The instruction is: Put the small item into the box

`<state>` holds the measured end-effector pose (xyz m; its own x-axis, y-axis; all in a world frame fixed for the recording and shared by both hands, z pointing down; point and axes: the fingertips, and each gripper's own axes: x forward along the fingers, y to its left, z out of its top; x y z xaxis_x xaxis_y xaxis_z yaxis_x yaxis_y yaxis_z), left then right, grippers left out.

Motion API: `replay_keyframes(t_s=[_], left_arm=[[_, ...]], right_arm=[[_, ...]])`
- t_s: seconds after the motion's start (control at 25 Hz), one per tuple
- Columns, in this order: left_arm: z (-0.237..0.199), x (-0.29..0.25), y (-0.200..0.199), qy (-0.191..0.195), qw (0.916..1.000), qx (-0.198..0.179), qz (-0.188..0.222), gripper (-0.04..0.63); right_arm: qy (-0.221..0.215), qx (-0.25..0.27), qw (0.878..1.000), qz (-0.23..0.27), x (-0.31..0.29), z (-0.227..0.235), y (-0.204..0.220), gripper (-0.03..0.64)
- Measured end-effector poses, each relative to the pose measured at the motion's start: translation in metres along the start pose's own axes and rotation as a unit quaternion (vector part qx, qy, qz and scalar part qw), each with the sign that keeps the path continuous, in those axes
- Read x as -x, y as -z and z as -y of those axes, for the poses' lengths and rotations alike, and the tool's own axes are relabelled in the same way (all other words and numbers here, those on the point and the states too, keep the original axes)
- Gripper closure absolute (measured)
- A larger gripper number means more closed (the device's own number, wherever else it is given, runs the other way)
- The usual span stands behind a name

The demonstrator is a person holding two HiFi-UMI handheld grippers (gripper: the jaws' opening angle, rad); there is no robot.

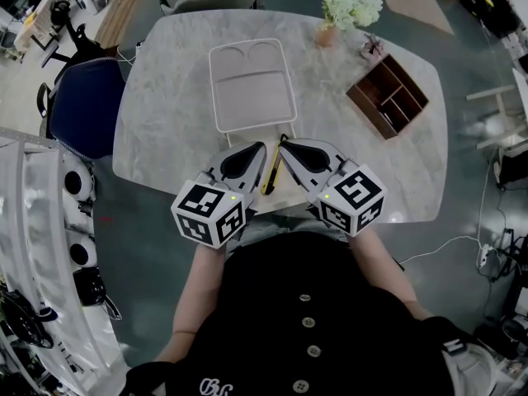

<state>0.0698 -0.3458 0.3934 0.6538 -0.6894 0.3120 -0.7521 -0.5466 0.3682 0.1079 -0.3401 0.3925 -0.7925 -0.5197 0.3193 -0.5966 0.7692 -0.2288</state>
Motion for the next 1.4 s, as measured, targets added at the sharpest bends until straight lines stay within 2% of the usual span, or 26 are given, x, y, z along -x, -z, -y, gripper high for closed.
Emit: replay_keyframes(t_s=[0.24, 0.6, 0.88, 1.4], left_arm=[[0.002, -0.001, 0.008, 0.010, 0.9998, -0.001, -0.018, 0.577], [-0.007, -0.002, 0.016, -0.010, 0.9991, 0.009, -0.041, 0.577], [-0.002, -0.002, 0.023, 0.004, 0.9985, 0.010, -0.054, 0.577], [-0.001, 0.000, 0.026, 0.007, 0.9983, 0.012, -0.057, 0.577]], right_arm=[[-0.006, 0.000, 1.000, -0.019, -0.002, 0.000, 0.008, 0.612], [-0.017, -0.008, 1.000, -0.012, -0.004, -0.001, 0.007, 0.614], [-0.021, -0.006, 1.000, -0.019, -0.004, -0.004, 0.010, 0.612], [-0.025, -0.008, 0.999, -0.023, -0.003, -0.007, 0.014, 0.614]])
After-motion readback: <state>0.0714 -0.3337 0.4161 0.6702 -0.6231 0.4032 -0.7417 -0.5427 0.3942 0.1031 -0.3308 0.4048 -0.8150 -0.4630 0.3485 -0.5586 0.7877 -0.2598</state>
